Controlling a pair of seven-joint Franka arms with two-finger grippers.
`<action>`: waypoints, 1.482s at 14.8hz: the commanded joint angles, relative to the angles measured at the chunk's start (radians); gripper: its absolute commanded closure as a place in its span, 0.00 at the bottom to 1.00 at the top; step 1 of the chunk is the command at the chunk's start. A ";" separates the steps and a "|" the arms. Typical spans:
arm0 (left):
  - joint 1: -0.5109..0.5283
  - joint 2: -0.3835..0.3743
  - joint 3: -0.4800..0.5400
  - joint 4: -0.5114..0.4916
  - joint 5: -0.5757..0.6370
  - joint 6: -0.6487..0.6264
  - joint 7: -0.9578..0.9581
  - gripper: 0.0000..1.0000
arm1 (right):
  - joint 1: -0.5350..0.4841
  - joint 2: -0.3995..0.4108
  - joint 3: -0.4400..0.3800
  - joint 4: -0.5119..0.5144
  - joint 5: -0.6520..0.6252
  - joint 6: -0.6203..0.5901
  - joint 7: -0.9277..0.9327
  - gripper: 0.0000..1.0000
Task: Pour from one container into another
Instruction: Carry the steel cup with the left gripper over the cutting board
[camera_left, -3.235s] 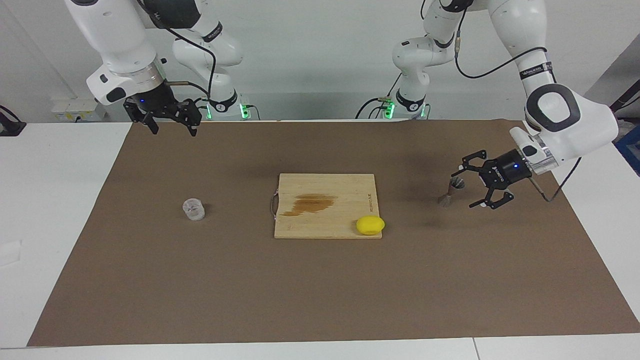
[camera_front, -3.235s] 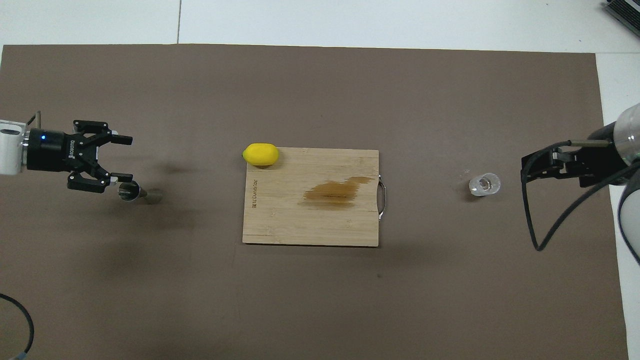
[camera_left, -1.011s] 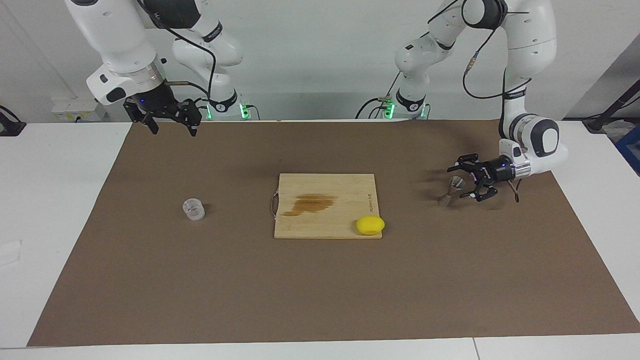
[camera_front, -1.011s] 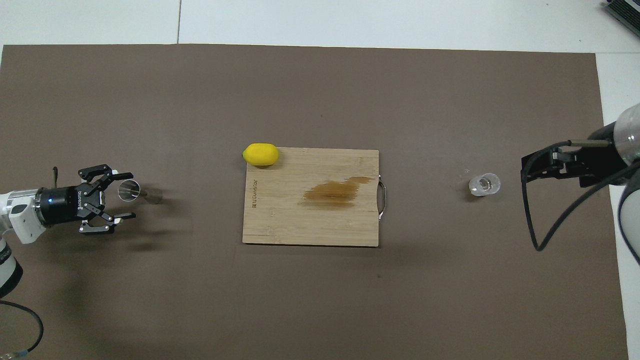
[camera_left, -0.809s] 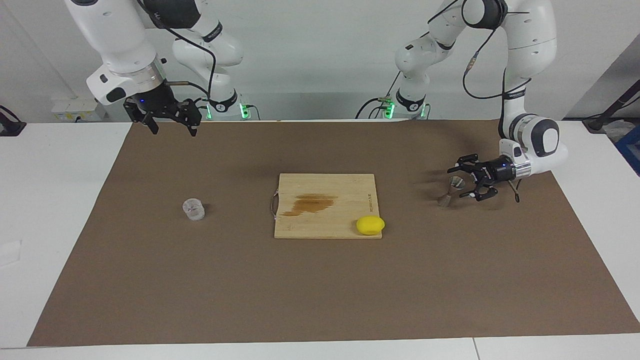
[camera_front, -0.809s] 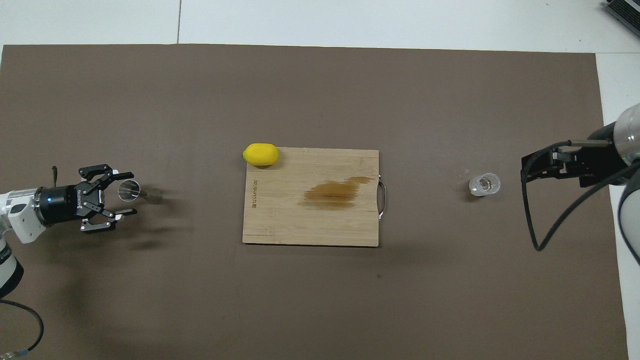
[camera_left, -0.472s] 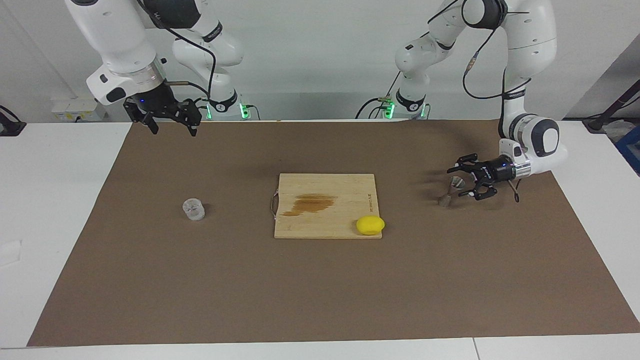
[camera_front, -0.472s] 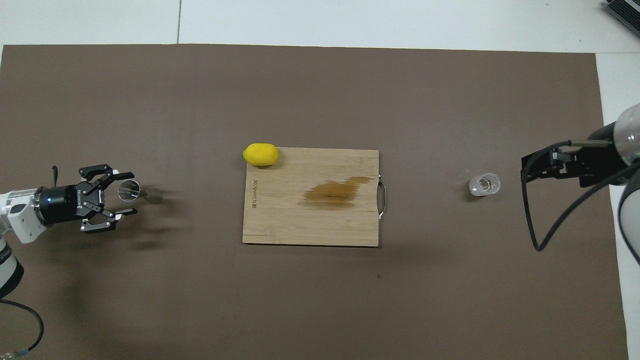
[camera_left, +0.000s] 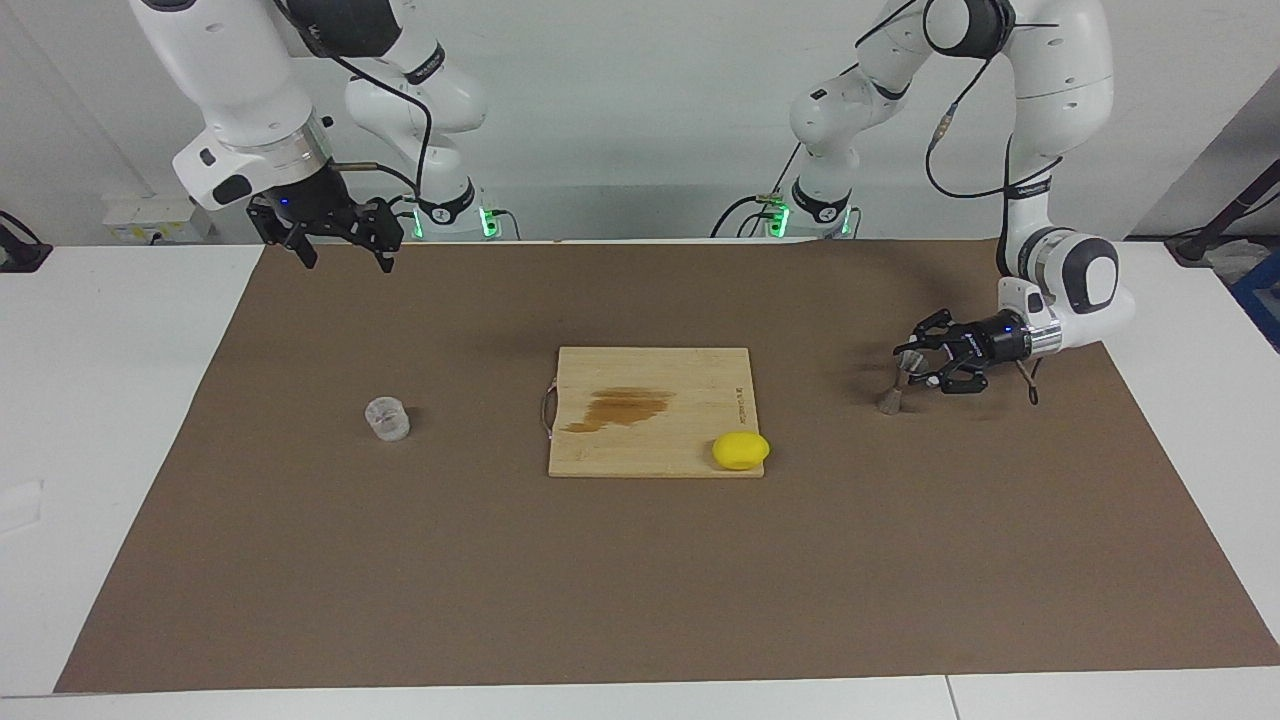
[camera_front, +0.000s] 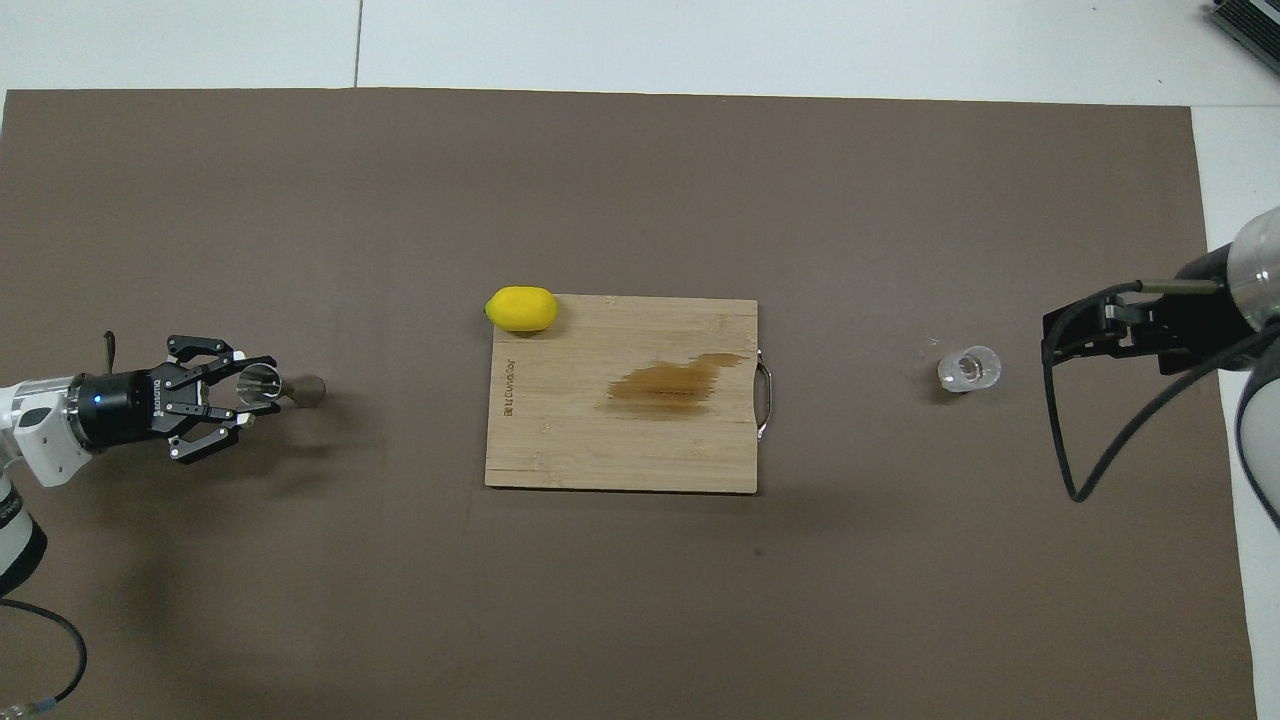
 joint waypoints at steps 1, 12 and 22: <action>0.003 -0.015 0.000 0.009 -0.015 -0.030 0.008 0.66 | -0.012 -0.020 0.005 -0.021 0.004 0.002 0.010 0.00; -0.308 -0.085 -0.004 0.017 -0.173 0.002 -0.271 0.65 | -0.014 -0.020 0.005 -0.021 0.004 0.003 0.008 0.00; -0.655 -0.138 -0.005 -0.063 -0.498 0.295 -0.325 0.64 | -0.026 -0.020 0.002 -0.023 0.004 0.012 0.123 0.00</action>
